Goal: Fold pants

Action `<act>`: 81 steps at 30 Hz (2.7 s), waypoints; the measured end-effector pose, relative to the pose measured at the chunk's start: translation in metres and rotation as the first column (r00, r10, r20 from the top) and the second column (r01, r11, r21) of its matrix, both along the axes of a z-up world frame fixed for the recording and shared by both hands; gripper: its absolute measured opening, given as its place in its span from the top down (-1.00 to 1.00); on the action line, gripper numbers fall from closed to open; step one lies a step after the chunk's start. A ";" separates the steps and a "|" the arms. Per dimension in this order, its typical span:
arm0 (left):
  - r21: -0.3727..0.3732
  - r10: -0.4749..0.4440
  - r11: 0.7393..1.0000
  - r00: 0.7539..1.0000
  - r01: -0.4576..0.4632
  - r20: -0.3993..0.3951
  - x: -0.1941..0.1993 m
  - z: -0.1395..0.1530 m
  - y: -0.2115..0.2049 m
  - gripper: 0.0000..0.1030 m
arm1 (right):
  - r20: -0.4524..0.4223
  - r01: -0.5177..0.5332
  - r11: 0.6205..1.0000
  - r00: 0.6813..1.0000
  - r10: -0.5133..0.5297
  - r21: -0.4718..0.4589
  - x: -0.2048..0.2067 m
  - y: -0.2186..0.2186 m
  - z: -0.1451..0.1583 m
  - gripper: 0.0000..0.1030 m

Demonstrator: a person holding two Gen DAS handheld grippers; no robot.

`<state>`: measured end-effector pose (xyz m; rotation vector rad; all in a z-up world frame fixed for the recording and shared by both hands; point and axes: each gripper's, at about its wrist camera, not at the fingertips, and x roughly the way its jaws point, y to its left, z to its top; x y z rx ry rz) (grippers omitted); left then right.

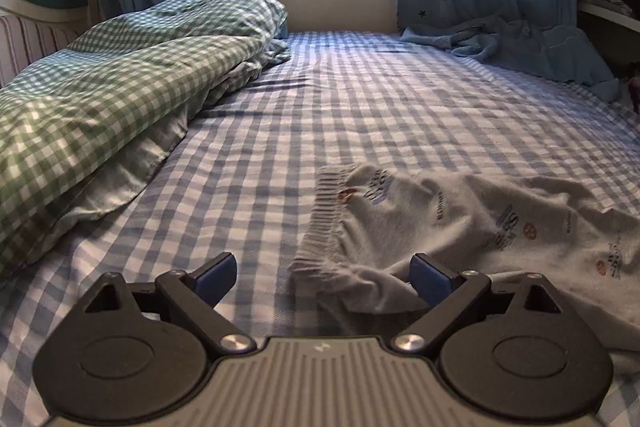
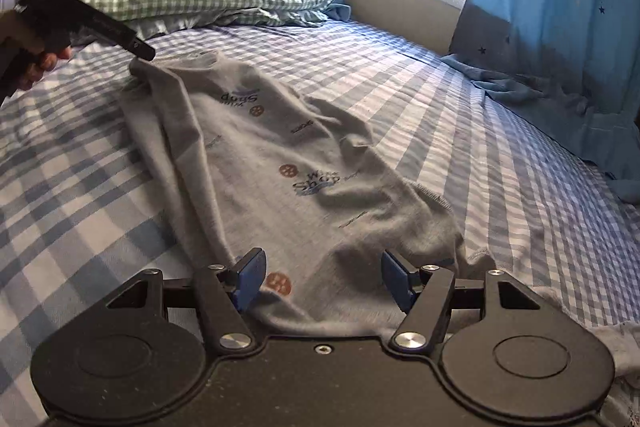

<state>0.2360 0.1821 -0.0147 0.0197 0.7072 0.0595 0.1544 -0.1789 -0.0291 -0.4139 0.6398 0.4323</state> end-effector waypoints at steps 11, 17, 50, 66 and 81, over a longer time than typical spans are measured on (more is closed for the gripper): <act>-0.249 0.085 0.965 0.996 -0.086 -0.014 -0.032 0.001 0.043 -0.87 | 0.044 0.015 0.999 0.999 -0.017 0.042 -0.058 -0.012 -0.011 -0.42; -0.248 0.116 0.962 0.993 -0.111 0.003 -0.018 0.004 0.015 -0.87 | 0.137 0.123 0.987 0.981 -0.137 0.107 -0.026 -0.021 0.012 -0.77; -0.173 -0.564 0.809 0.825 0.562 0.047 -0.041 0.001 -0.330 -0.99 | -0.167 0.454 0.840 0.891 -0.423 0.296 0.037 -0.318 0.027 -0.99; -0.385 -0.743 0.644 0.660 0.661 -0.111 0.018 -0.025 -0.403 -0.16 | -0.589 0.703 0.623 0.677 -0.441 0.342 0.182 -0.384 0.006 -0.44; -0.318 -0.709 0.699 0.681 0.641 -0.185 0.016 -0.033 -0.413 0.32 | -0.400 0.693 0.713 0.686 -0.607 0.106 0.192 -0.355 -0.009 0.93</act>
